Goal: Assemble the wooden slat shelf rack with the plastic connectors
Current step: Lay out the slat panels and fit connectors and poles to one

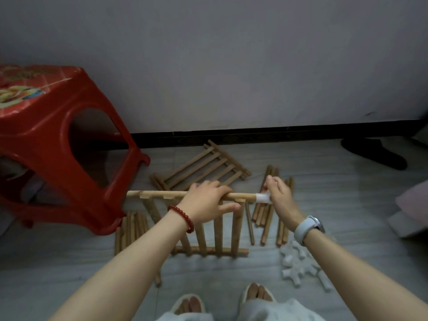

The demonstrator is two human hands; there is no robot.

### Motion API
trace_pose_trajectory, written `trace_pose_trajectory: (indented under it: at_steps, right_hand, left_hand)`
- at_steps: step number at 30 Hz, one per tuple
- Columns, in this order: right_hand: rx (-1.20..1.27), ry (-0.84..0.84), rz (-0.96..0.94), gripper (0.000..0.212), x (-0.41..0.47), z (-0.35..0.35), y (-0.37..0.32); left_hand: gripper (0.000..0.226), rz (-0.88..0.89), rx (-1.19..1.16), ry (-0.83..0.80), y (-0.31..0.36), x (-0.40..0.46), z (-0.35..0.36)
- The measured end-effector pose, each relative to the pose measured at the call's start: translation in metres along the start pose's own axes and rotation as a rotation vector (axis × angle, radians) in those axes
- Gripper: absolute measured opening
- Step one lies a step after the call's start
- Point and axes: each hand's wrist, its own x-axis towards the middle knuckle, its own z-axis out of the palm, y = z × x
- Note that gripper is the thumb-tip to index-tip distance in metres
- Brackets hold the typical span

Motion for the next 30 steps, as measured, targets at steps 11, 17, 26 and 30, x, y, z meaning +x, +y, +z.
trace_pose_trajectory:
  at_steps: [11,17,26,30]
  right_hand:
    - [0.013,-0.027,0.406,0.046,0.016,0.007,0.02]
    - [0.037,-0.035,0.399,0.047,0.015,0.009,0.023]
    - [0.22,-0.076,0.405,0.032,0.017,-0.031,0.061]
    - [-0.557,-0.185,0.331,0.033,0.006,-0.074,0.158]
  left_hand:
    - [0.026,0.075,0.146,0.284,0.006,0.009,0.033]
    - [0.028,0.053,0.167,0.242,0.007,0.008,0.034]
    - [0.035,0.096,0.186,0.342,0.018,0.016,0.041]
    - [0.035,0.044,0.167,0.456,0.021,0.036,0.055]
